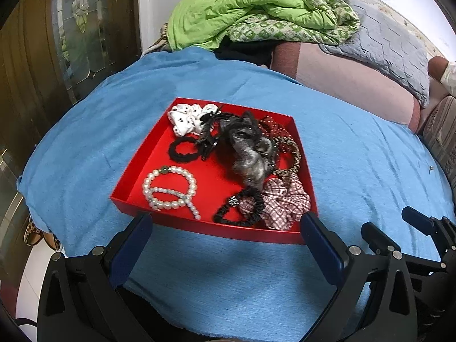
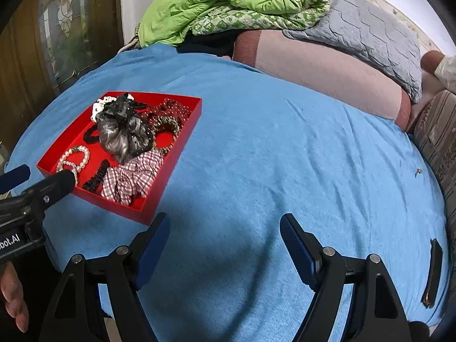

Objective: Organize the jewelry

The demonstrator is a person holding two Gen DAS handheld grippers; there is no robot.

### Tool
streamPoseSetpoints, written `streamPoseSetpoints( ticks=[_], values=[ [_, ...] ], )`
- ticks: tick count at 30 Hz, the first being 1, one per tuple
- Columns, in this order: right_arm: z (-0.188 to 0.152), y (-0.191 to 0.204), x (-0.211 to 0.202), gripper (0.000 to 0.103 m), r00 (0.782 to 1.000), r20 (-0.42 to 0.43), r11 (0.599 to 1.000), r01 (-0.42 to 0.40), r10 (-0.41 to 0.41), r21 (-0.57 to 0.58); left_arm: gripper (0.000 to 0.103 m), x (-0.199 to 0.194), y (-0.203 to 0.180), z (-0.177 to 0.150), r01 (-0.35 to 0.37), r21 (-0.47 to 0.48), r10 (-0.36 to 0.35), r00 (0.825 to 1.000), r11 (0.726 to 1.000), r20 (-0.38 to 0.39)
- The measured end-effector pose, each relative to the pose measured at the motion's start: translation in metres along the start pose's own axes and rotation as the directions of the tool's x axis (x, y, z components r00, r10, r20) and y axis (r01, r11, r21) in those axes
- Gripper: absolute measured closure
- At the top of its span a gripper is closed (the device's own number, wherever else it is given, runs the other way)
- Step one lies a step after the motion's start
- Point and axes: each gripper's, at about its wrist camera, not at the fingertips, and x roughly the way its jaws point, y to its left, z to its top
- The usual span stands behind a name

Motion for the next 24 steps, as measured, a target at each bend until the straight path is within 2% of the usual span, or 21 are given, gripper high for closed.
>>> streamPoseSetpoints(
  ticks=[15,24],
  values=[
    [0.004,0.022,0.003,0.02,1.0,0.001,0.999,-0.002,0.002,-0.053,0.0,0.004,0.023,0.0,-0.018,-0.05,0.018,1.0,0.999,-0.007],
    [0.002,0.02,0.0,0.019,1.0,0.009,0.999,-0.021,0.022,-0.044,0.0,0.0,0.021,0.003,-0.024,-0.05,0.024,1.0,0.998,-0.008]
  ],
)
